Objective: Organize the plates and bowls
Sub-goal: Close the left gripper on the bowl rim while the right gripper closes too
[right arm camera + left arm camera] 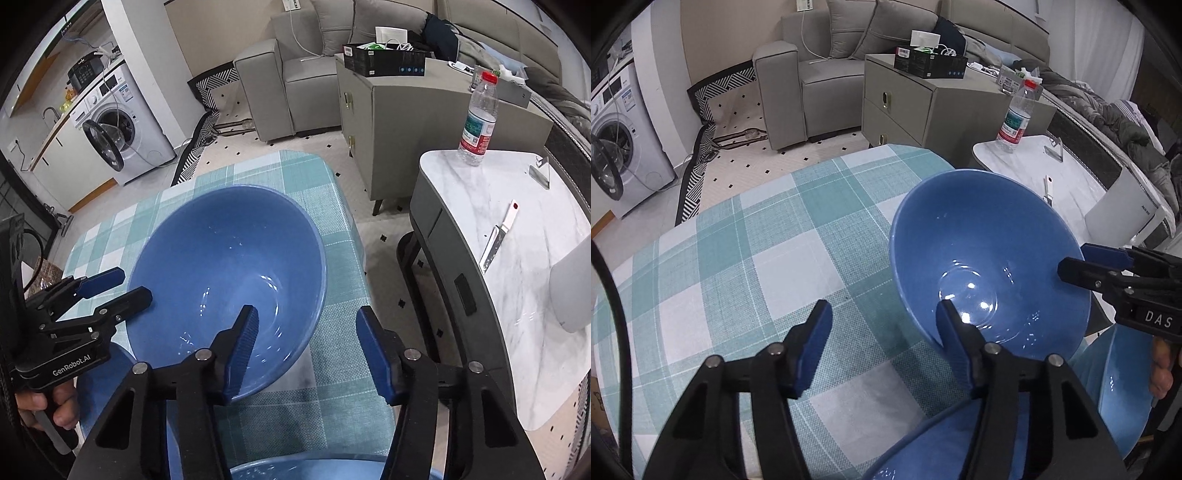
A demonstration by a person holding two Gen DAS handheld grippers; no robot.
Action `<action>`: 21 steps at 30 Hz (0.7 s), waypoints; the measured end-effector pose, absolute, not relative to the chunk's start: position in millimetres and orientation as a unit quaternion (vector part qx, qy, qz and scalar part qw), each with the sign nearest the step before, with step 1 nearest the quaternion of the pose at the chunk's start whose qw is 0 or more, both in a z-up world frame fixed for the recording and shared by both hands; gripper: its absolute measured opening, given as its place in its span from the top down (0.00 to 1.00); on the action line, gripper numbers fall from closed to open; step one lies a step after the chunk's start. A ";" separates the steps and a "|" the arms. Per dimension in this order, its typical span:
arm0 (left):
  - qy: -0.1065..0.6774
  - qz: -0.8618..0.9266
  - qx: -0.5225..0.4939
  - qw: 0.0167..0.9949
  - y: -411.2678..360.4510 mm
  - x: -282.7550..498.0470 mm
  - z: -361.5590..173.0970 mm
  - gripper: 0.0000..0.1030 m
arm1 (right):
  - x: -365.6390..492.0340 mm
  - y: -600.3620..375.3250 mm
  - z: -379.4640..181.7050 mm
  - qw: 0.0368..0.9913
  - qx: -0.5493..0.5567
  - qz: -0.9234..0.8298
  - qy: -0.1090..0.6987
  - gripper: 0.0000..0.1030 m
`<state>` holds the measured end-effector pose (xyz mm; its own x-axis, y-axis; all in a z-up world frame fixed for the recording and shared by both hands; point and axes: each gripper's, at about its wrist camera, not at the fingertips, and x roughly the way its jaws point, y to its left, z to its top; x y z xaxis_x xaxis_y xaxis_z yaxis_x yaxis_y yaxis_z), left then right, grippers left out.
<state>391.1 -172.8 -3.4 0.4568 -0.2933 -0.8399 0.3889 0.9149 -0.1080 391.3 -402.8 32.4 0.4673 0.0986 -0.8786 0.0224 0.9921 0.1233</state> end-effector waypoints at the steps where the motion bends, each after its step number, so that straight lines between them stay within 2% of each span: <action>1: 0.483 -0.203 0.050 0.850 -173.8 391.3 -3.4 0.49 | 392.0 -402.8 31.2 0.854 0.058 0.023 0.516 0.47; 8: 0.484 -0.216 0.051 0.847 -180.1 391.1 -4.0 0.69 | 394.1 -400.9 27.3 0.854 0.051 0.030 0.518 0.65; 12: 0.482 -0.222 0.052 0.846 -181.7 389.9 -4.3 0.78 | 394.8 -400.4 24.7 0.852 0.048 0.035 0.520 0.72; 15: 0.480 -0.225 0.056 0.846 -183.8 389.1 -3.6 0.81 | 395.5 -400.7 24.4 0.854 0.048 0.033 0.517 0.73; 17: 0.477 -0.227 0.061 0.847 -185.9 387.9 -2.8 0.82 | 395.1 -399.5 24.7 0.855 0.044 0.034 0.516 0.77; 21: 0.477 -0.226 0.060 0.847 -186.4 388.3 -2.6 0.82 | 394.3 -399.8 24.3 0.856 0.040 0.031 0.514 0.78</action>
<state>388.3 -186.4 -2.6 0.4425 -0.3256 -0.8356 0.4411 0.8903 -0.1134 394.3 -399.8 24.3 0.4691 0.0949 -0.8780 -0.0119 0.9948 0.1012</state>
